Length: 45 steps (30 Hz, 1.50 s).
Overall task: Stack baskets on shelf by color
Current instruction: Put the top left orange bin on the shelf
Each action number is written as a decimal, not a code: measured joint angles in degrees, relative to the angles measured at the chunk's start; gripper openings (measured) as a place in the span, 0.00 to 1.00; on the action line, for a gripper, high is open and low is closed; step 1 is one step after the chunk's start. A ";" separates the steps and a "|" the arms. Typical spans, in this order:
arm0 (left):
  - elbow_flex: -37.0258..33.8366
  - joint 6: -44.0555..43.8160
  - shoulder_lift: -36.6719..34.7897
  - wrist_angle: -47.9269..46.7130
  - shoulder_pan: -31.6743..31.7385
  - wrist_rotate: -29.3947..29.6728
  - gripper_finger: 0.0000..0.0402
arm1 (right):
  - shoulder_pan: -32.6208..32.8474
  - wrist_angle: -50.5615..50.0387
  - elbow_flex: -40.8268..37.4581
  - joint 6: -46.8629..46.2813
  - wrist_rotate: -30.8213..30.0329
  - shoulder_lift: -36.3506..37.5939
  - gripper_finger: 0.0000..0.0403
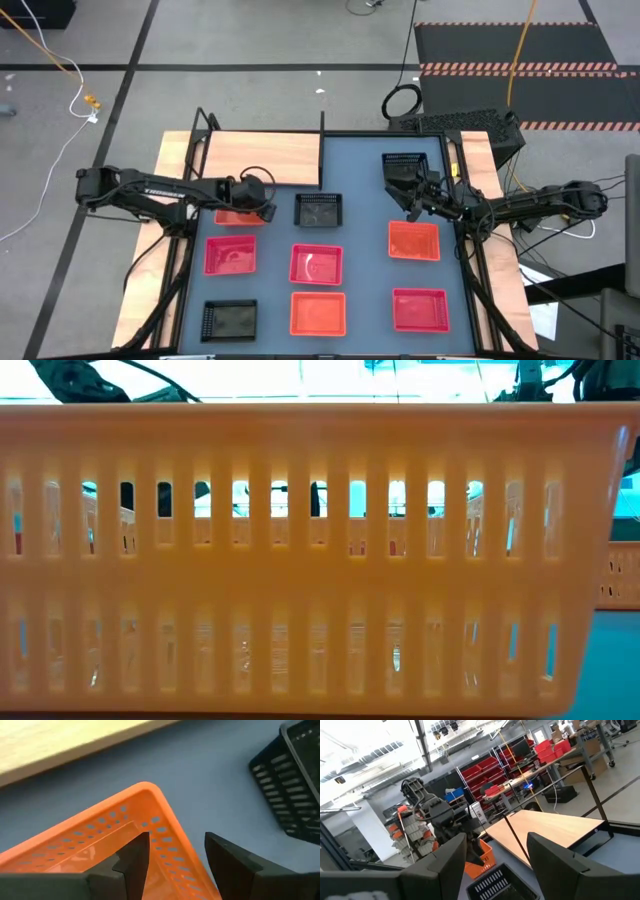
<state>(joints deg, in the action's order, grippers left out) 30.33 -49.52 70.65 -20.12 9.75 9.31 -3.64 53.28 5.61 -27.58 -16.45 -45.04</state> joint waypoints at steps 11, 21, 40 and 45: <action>10.71 7.24 -1.36 -18.60 -0.61 -6.81 0.04 | 0.00 0.45 0.02 1.32 0.00 0.00 0.50; 23.93 8.96 -1.36 -37.34 -6.84 -6.64 0.02 | 0.00 0.45 0.02 1.71 0.02 0.00 0.50; 23.39 13.40 1.71 -36.08 -10.26 -1.78 0.03 | 0.00 -0.41 0.02 1.46 0.23 0.00 0.50; 21.22 13.09 4.10 -30.91 -10.24 -0.53 0.05 | 0.00 -0.51 0.02 1.28 0.31 0.00 0.50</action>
<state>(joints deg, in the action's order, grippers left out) 51.55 -36.43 74.75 -51.03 -0.49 8.78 -3.64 52.78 5.63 -26.30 -16.14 -45.04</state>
